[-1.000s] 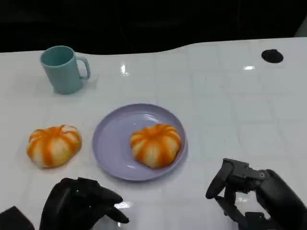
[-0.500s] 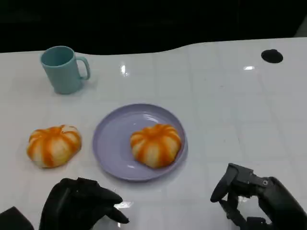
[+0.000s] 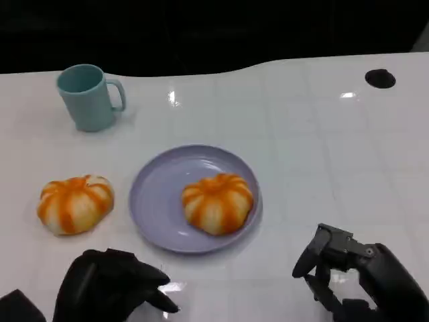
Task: Grasp the bread from the table and place it into the plate.
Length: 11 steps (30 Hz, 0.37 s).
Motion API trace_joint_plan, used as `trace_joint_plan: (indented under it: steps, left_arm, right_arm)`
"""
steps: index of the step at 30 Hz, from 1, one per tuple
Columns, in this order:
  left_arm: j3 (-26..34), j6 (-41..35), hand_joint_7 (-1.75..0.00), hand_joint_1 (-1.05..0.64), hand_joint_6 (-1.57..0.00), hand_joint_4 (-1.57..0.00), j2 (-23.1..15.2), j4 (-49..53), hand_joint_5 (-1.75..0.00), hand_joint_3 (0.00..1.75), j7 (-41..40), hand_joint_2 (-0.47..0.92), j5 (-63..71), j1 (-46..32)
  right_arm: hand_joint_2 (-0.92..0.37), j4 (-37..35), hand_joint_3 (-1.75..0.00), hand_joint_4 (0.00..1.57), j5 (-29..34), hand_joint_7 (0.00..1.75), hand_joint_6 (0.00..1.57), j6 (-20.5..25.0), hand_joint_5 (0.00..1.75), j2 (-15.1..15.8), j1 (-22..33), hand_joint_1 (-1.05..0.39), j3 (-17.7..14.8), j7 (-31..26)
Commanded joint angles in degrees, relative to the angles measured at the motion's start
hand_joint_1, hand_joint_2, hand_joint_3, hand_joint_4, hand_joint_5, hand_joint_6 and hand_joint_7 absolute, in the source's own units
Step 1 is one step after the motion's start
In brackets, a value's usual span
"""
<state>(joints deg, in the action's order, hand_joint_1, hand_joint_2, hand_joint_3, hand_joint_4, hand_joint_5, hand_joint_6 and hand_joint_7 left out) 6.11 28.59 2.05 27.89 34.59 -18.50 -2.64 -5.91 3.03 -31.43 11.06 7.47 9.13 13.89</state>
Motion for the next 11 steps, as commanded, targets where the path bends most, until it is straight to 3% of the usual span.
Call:
trace_joint_plan:
  steps: [1,11]
  left_arm:
    - [0.39,0.04,-0.12,-1.05,-1.57,-1.57,-1.32,-0.16,-0.36,0.0,0.62,0.77,-0.52,-0.31]
    - [0.24,-0.07,-0.11,-1.05,-1.57,-1.57,-1.57,-0.24,-0.36,0.0,0.6,0.77,-0.35,-0.22]
  right_arm:
    - [-0.65,-0.33,-0.88,0.61,0.7,1.5,0.5,-0.45,1.75,-0.26,-0.41,-0.17,-0.53,-0.68]
    - [-0.65,-0.08,-0.88,0.59,1.67,1.48,0.49,-0.61,1.75,-1.02,-0.5,-0.17,-0.5,-1.04]
